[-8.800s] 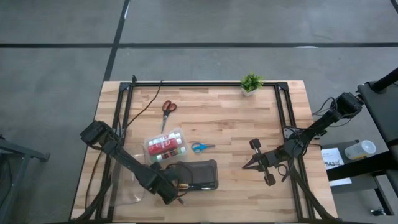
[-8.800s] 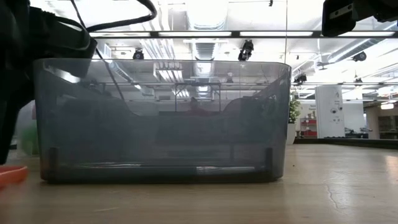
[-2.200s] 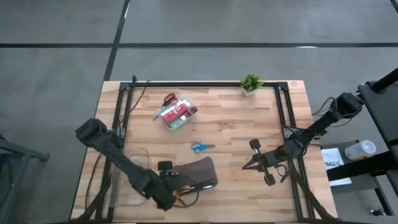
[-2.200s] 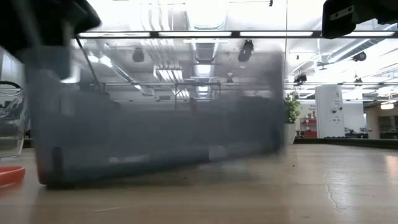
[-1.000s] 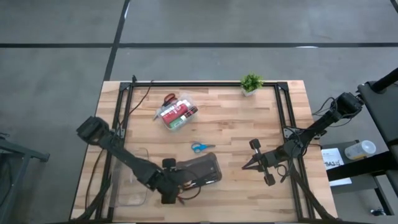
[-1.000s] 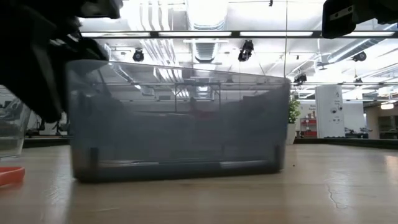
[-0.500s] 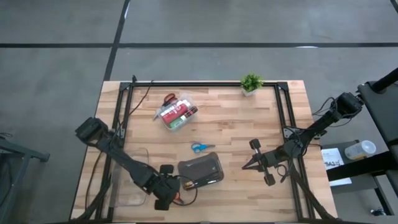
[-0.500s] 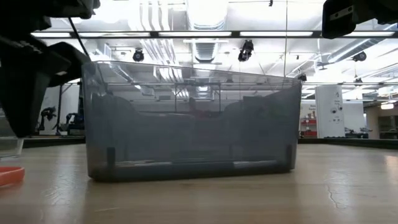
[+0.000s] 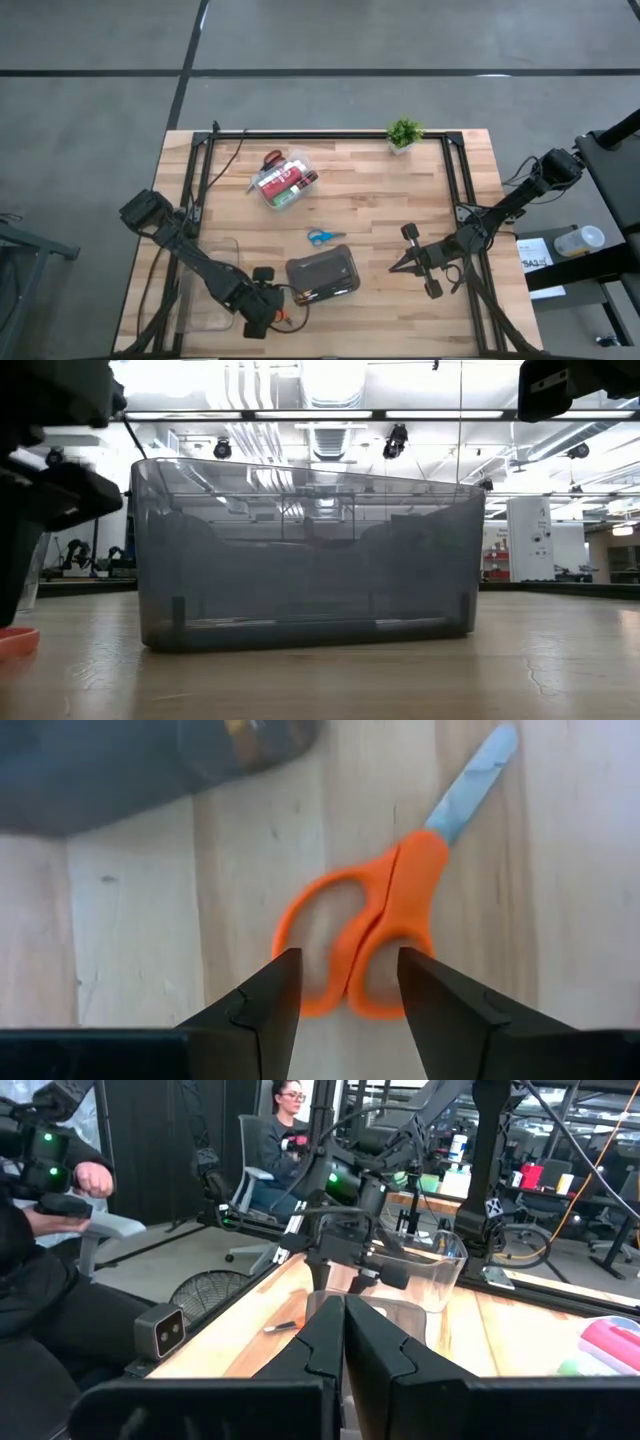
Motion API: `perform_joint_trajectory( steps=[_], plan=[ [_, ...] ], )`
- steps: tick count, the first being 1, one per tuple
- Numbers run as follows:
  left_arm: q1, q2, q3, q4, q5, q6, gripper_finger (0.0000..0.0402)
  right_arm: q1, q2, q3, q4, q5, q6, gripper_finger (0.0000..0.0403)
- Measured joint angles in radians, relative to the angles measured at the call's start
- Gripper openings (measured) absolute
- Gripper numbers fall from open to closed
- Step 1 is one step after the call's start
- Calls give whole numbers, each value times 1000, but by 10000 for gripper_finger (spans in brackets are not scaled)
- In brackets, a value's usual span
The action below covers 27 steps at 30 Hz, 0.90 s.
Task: Pick & Place Paint Supplies
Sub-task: Put the orange scissors into the bottom transparent bin
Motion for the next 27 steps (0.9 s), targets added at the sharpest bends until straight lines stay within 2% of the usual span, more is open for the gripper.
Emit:
perform_joint_trajectory(
  steps=[7,21,27],
  plan=[
    [31,-4,-43,16,5,-23,177,0,0,0,0,0,0,8],
    [192,-19,-42,-182,0,-19,177,0,0,0,0,0,0,8],
    [261,-61,-52,-293,-83,-16,177,1,0,0,0,0,0,8]
  ],
)
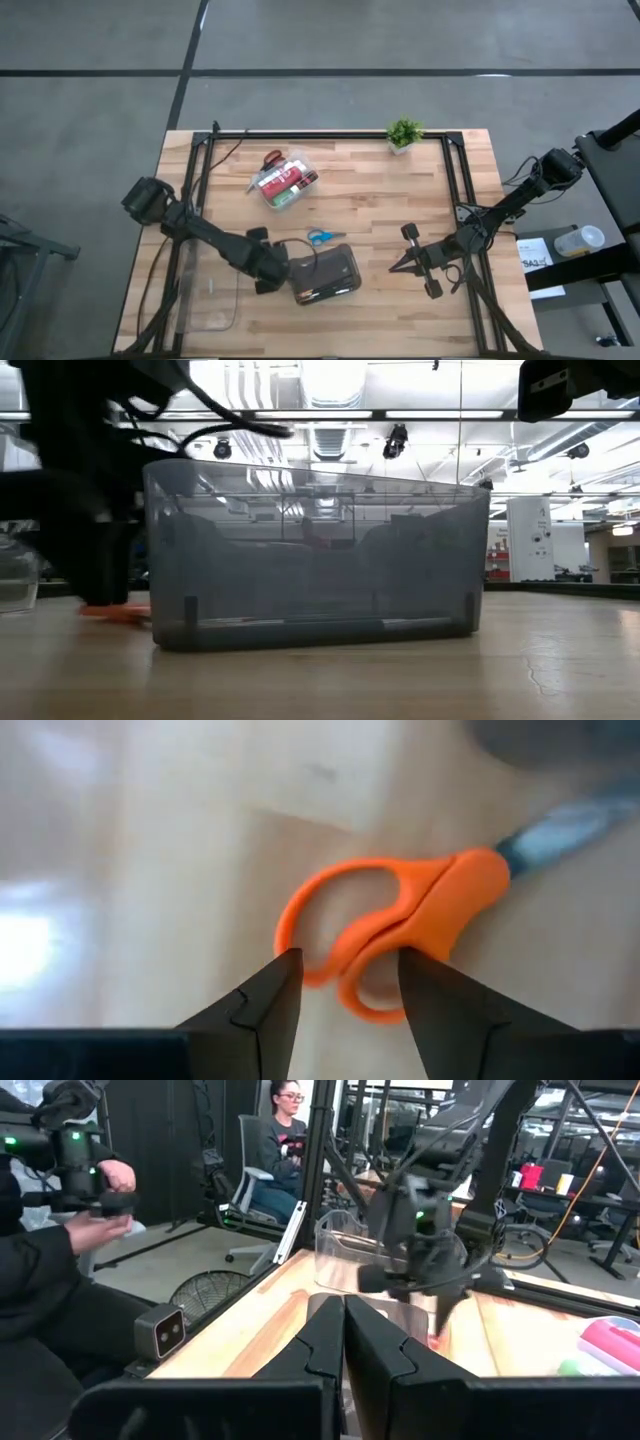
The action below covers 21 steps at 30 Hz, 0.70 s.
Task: Pick & Place Paint Supplies
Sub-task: Put the orange scissors into the bottom transparent bin
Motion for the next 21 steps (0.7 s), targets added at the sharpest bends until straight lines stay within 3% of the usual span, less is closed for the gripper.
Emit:
perform_joint_trajectory(
  steps=[4,14,21],
  plan=[
    [26,-17,1,-31,-63,0,177,0,0,0,0,0,0,8],
    [52,-22,-7,-21,-59,4,177,0,0,0,0,0,0,8],
    [53,-111,-7,-15,-45,-48,177,0,0,0,0,0,0,8]
  ],
)
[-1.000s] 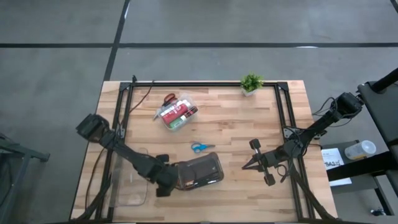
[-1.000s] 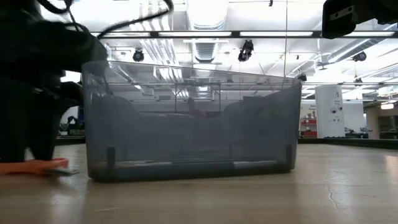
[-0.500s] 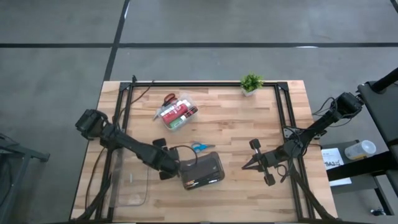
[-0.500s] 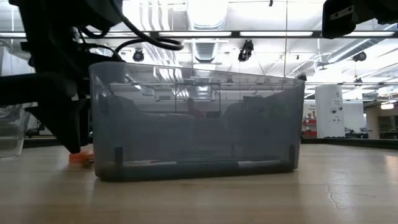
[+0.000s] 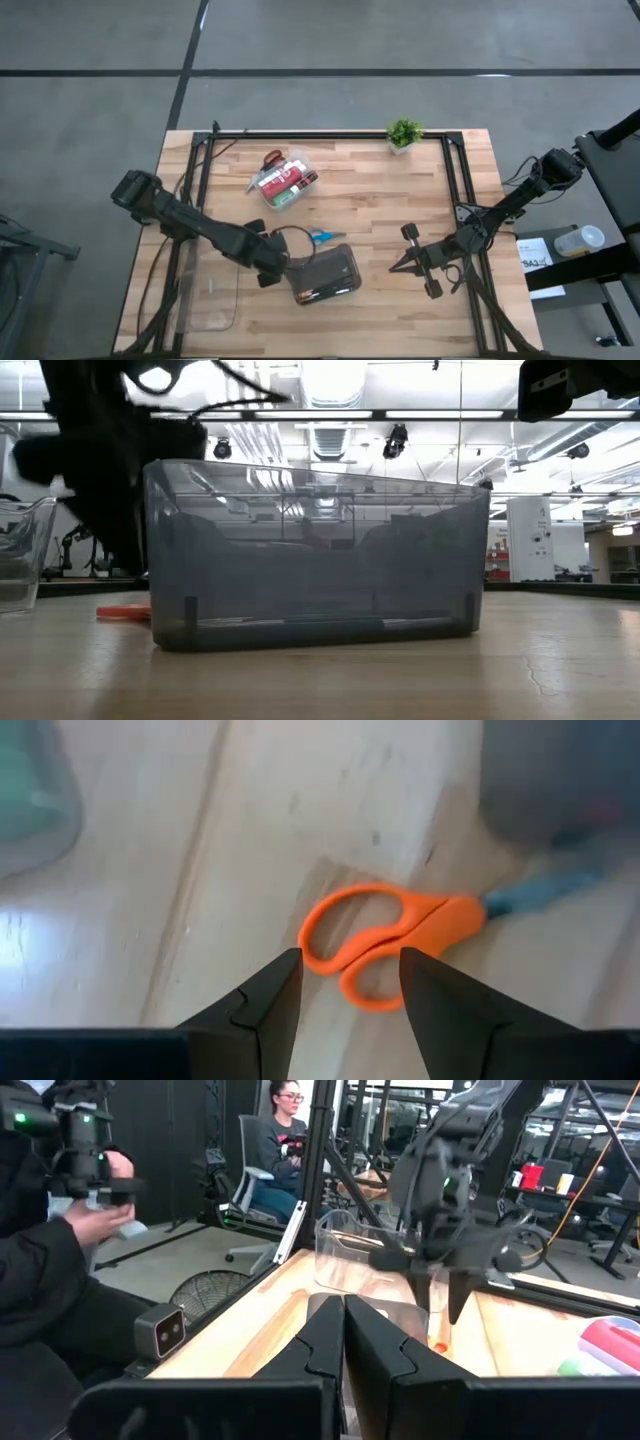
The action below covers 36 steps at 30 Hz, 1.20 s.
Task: Pick & Place Paint Supplies
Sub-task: Put the orange scissors into the bottom transparent bin
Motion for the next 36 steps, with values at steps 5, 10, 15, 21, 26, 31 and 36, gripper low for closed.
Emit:
perform_joint_trajectory(
  steps=[5,10,15,21,26,31,36],
  plan=[
    [8,-78,-5,4,0,-214,177,0,0,0,0,0,0,8],
    [8,-74,-6,9,-1,-145,177,-1,0,0,0,0,0,8],
    [34,-10,-6,26,-4,-90,177,-1,0,0,0,0,0,8],
    [54,68,-4,30,61,-101,177,-1,0,0,0,0,0,8],
    [49,34,0,18,142,-109,177,-1,0,0,0,0,0,8],
    [5,-4,-4,35,160,-42,177,0,0,0,0,0,0,8],
    [-94,6,-6,83,140,32,177,0,0,0,0,0,0,8]
  ],
)
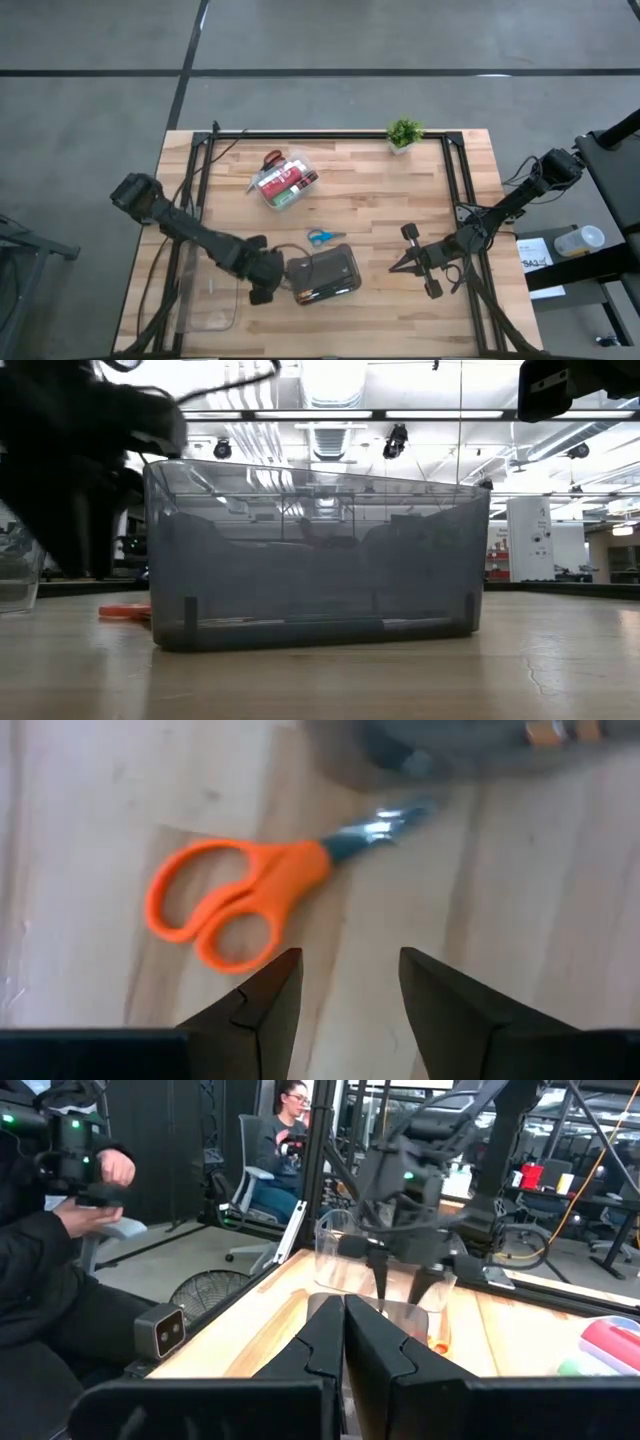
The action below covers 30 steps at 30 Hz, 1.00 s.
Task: Pick & Place Paint Supplies
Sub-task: Put the orange scissors into the bottom transparent bin
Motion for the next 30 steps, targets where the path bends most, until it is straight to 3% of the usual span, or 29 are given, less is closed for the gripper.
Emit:
perform_joint_trajectory(
  steps=[7,12,21,30],
  plan=[
    [-53,5,-1,-1,-122,50,177,1,0,0,0,0,0,8],
    [-48,5,-19,20,-126,113,177,1,0,0,0,0,0,8],
    [-39,5,-158,196,-125,121,177,0,0,0,0,0,0,8],
    [-30,3,-175,220,-121,142,177,0,0,0,0,0,0,8]
  ],
)
